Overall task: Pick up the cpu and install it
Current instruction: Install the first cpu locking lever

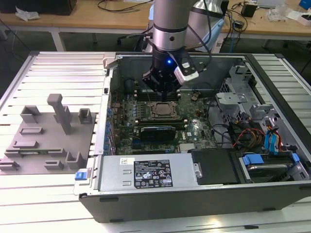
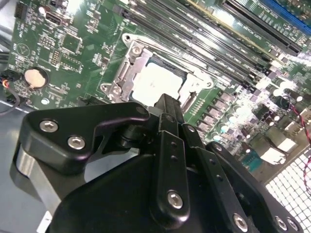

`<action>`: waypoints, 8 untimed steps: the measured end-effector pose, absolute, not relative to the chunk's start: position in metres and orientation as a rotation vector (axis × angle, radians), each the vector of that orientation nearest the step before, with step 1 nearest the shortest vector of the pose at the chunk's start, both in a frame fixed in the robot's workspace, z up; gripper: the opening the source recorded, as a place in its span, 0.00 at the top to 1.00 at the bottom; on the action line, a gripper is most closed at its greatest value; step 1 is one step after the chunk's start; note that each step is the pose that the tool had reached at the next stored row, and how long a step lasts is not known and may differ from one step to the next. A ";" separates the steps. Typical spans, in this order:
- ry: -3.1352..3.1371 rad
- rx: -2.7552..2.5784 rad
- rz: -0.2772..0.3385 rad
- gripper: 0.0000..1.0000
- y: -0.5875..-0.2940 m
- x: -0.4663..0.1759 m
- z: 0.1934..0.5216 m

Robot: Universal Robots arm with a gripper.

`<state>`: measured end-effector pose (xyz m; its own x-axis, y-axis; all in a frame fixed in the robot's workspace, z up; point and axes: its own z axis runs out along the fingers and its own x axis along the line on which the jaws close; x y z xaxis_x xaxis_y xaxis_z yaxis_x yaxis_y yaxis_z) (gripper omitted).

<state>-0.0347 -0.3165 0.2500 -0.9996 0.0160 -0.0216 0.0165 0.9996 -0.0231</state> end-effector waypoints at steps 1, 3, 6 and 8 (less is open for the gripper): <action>3.120 0.025 -0.036 0.89 -0.316 -0.036 0.250; 3.120 0.025 -0.036 0.89 -0.316 -0.040 0.250; 3.120 0.025 -0.036 0.89 -0.316 -0.045 0.250; 3.120 0.025 -0.036 0.89 -0.316 -0.049 0.250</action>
